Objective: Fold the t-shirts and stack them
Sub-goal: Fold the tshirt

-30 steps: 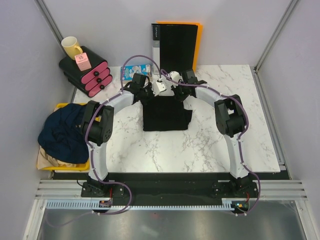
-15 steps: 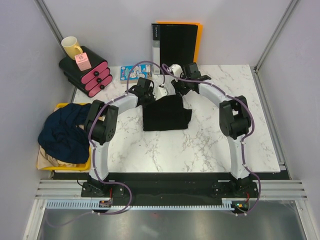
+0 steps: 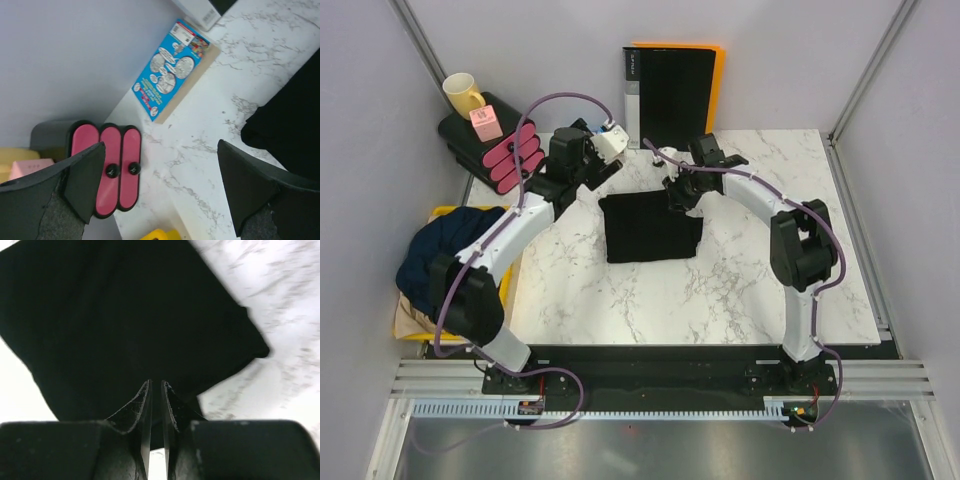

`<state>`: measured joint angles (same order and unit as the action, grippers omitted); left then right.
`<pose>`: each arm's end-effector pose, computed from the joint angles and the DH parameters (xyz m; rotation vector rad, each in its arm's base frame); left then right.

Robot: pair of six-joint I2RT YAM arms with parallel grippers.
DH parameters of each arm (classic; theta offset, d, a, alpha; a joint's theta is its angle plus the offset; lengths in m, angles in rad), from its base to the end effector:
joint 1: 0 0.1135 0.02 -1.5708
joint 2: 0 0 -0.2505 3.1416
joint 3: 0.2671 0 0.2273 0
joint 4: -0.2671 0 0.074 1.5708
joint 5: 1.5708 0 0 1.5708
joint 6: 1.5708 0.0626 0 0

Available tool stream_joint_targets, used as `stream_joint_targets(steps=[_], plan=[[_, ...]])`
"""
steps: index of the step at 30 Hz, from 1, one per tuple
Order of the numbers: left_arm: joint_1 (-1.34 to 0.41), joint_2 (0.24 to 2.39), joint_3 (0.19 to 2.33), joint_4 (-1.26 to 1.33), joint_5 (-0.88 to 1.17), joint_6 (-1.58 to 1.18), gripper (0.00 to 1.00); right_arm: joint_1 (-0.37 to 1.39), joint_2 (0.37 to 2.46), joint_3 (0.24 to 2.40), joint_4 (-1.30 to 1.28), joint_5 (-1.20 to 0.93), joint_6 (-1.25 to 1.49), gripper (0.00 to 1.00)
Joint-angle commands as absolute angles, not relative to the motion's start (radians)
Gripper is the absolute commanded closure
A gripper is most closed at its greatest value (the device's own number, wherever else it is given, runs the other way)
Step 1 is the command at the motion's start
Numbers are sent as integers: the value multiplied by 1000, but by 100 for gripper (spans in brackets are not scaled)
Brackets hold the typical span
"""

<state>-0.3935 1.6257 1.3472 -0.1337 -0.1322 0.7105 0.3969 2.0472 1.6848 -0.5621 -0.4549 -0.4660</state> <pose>0.3594 -0.1403 0.3065 0.9716 1.7421 0.3360 0.3948 0.1953 0.2105 -1.1883 2.1305 0.5345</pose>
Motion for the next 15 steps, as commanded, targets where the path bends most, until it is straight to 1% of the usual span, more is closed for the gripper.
stream_joint_targets(steps=[1, 4, 5, 6, 8, 9, 12, 14, 15], plan=[[-383, 1537, 1310, -187, -202, 666, 1, 422, 2082, 1703, -611, -561, -485, 81], [-380, 1482, 1247, -198, -190, 710, 1, 434, 2106, 1733, -614, -598, -463, 79], [-374, 1474, 1226, -202, -189, 718, 1, 436, 2114, 1744, -626, -606, -456, 76], [-374, 1460, 1218, -202, -189, 729, 1, 437, 2131, 1755, -636, -612, -450, 71], [-368, 1454, 1213, -216, -183, 735, 1, 448, 2141, 1769, -649, -624, -445, 65], [-370, 1451, 1213, -224, -184, 742, 1, 454, 2148, 1766, -653, -633, -446, 58], [-367, 1453, 1218, -230, -179, 755, 1, 477, 2166, 1753, -658, -612, -446, 48], [-368, 1456, 1226, -230, -173, 759, 1, 482, 2181, 1755, -653, -559, -434, 52], [-368, 1457, 1229, -230, -173, 767, 1, 483, 2201, 1759, -653, -540, -430, 59]])
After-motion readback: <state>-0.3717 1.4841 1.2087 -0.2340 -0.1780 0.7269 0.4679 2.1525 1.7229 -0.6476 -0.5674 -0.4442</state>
